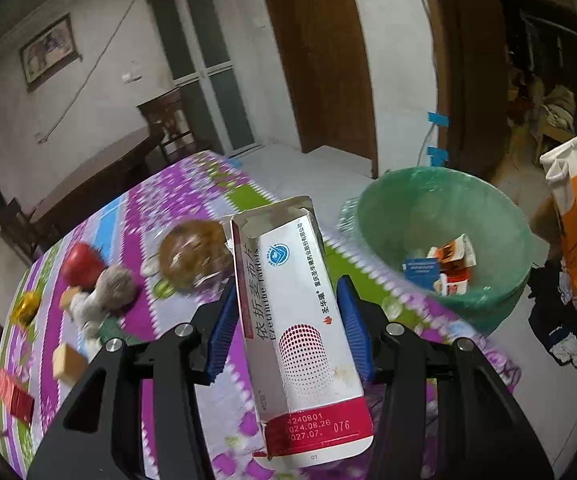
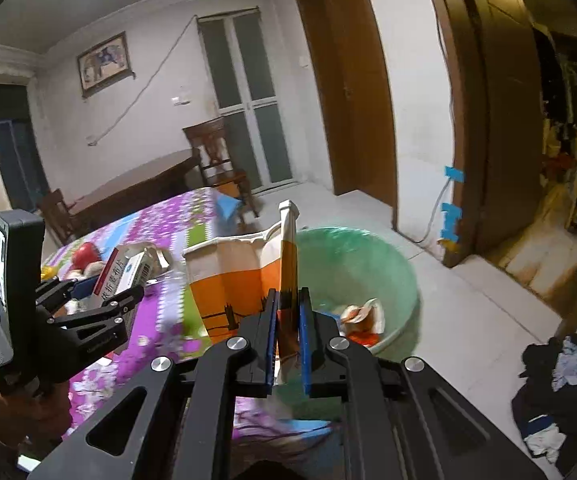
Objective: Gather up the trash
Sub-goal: 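Carry the white medicine box and orange-white carton over the green bin, then open both tools to drop the box and carton into the bin, then move both tools back over the table toward the remaining items, then grasp the yellow sponge with left tool while right tool grasps white towel, then carry the yellow sponge and white towel over the green bin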
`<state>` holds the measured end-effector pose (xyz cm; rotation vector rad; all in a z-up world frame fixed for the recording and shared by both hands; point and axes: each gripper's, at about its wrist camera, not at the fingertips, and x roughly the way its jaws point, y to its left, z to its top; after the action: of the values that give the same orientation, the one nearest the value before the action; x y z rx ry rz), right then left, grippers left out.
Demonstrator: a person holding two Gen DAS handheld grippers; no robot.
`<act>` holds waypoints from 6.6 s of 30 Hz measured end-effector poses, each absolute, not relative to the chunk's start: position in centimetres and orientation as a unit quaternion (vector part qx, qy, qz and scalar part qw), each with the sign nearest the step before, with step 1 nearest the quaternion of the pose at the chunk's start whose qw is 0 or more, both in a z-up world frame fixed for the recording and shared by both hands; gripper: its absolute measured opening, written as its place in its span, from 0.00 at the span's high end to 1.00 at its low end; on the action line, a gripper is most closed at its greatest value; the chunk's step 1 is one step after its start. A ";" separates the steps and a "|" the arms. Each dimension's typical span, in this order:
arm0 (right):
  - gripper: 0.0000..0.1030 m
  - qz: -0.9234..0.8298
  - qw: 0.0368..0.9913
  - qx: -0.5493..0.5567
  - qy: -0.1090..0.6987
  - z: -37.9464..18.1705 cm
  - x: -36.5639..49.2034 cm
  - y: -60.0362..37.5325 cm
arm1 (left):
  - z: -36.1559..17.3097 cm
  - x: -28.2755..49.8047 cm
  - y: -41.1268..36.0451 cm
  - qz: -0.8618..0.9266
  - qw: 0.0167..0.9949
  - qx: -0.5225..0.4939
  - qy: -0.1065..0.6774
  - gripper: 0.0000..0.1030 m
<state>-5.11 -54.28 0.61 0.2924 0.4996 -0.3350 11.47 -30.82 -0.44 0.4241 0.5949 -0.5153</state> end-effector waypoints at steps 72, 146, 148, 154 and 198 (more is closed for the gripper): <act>0.65 -0.210 0.895 0.134 0.370 -1.5 7.4 -67.9 | -1.5 17.6 -44.5 -0.429 0.803 0.234 0.342 0.27; 0.13 0.006 0.958 0.020 0.286 -2.8 11.3 -37.8 | -2.7 22.8 -2.4 -0.094 0.935 -0.005 0.343 0.69; 0.19 0.035 0.958 0.009 0.285 -2.3 12.8 -35.9 | -2.1 22.1 -0.6 -0.055 0.949 -0.027 0.308 0.69; 0.32 0.126 0.946 -0.022 0.299 -1.7 18.6 -29.0 | -0.4 21.2 3.3 0.051 0.967 -0.079 0.237 0.69; 0.59 0.152 0.951 0.057 0.264 2.9 17.9 -28.7 | 0.6 20.1 5.6 0.169 0.959 -0.103 0.204 0.69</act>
<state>17.89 -28.69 2.93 0.1154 0.5364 0.3094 20.06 5.61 0.56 -0.2080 0.4128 0.3434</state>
